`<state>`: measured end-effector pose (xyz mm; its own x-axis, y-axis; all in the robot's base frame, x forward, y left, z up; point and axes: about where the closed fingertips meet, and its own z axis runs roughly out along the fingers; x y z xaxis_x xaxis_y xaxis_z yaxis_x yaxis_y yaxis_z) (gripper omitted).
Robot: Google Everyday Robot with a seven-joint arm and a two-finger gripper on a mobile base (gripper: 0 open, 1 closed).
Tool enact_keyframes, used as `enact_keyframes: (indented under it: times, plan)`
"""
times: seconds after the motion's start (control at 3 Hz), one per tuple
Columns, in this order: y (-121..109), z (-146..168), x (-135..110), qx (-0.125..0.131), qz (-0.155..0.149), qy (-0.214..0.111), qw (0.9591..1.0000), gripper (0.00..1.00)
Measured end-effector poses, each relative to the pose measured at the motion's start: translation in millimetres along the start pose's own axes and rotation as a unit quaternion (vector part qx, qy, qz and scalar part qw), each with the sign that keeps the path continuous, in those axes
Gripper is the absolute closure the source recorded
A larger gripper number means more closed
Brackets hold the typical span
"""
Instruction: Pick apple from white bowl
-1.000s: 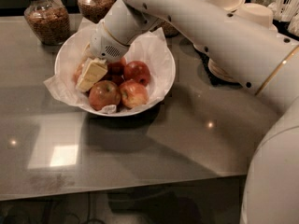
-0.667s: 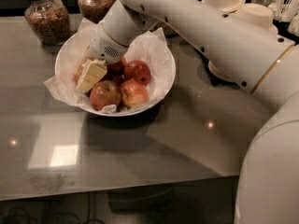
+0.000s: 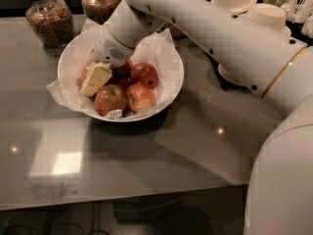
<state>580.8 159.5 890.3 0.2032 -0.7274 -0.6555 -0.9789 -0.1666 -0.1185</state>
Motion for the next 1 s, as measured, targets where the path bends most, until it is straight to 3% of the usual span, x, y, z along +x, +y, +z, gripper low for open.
enact_keyframes:
  times: [0.33,0.67,1.0]
  plan:
    - [1,-11,-5,-0.003,-0.008,-0.025,0.9997,1.00]
    - [0,-38,-7,-0.004,-0.021,-0.091,0.9956,1.00]
    - [2,-74,1,-0.002,-0.027,-0.167,0.9856,1.00]
